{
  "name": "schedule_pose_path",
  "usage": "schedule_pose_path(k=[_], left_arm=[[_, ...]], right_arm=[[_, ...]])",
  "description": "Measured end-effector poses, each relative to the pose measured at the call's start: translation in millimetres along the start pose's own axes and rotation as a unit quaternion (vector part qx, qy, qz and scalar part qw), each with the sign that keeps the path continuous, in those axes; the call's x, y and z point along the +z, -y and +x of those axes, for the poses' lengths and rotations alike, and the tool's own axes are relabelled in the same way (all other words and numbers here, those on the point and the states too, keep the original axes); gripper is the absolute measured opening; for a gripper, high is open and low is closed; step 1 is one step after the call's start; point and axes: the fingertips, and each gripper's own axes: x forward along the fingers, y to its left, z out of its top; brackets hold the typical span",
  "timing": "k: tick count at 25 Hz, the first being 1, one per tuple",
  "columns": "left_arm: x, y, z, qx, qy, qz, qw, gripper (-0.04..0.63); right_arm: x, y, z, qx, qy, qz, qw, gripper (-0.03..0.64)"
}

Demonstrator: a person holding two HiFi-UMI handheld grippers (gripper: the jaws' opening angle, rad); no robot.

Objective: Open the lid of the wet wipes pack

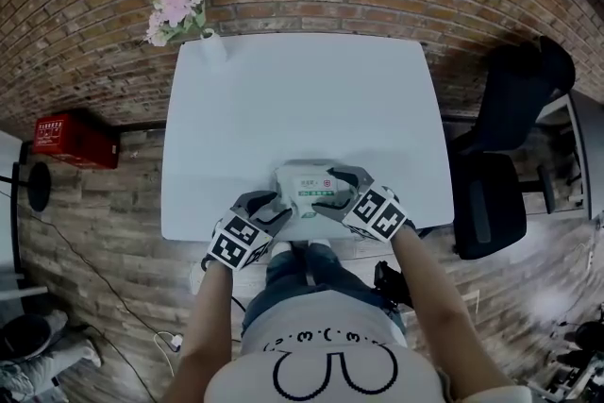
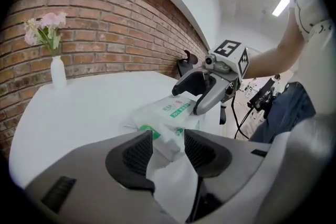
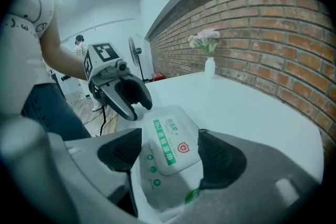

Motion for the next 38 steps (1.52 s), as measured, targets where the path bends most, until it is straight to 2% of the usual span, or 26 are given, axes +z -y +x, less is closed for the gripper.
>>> schedule_pose_path(k=[4,10,17,23,32,38], left_arm=[[-16,0,10,0.004,-0.048,0.022,0.9986,0.186],[-23,-5,18,0.012,-0.068,0.026,0.9973,0.183],[-23,-7,21,0.016,-0.074,-0.012,0.9970,0.169],[-23,-4,23,0.018,-0.080,-0.016,0.9965,0.166],[-21,-1,23,0.017,-0.083,-0.024,0.9961,0.164],[-22,-1,23,0.017,-0.088,-0.020,0.9958,0.163]], right_arm=[[-10,0,10,0.014,-0.027,-0.006,1.000,0.337],[-17,4,18,0.020,-0.046,-0.004,0.999,0.348],[-16,5,17,0.017,-0.039,0.008,0.999,0.334],[-15,7,15,0.043,-0.042,0.050,0.997,0.330],[-12,8,14,0.073,-0.071,0.069,0.992,0.328],[-10,8,14,0.082,-0.066,0.093,0.990,0.328]])
